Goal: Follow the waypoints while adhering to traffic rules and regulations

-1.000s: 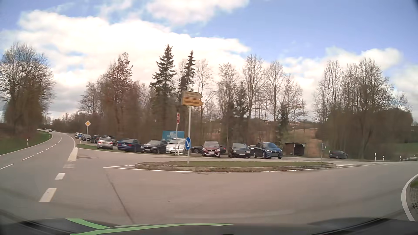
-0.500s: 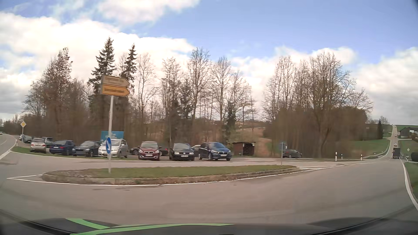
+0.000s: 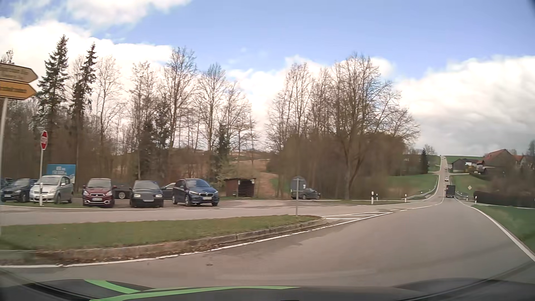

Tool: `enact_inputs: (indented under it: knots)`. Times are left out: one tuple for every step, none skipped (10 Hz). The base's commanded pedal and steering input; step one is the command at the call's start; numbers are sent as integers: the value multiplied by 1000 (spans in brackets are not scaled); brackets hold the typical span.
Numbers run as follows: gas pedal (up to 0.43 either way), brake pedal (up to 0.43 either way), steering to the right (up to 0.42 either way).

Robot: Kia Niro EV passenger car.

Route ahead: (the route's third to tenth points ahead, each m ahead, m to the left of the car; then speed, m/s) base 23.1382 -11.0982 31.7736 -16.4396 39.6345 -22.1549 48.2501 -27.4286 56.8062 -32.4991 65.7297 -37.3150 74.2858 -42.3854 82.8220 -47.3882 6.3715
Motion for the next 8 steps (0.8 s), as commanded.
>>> enact_inputs:
  knots:
    - [138,0,303]
    - [150,0,303]
    - [157,0,303]
    - [177,0,300]
    - [177,0,296]
    - [189,0,287]
    - [189,0,275]
    - [197,0,260]
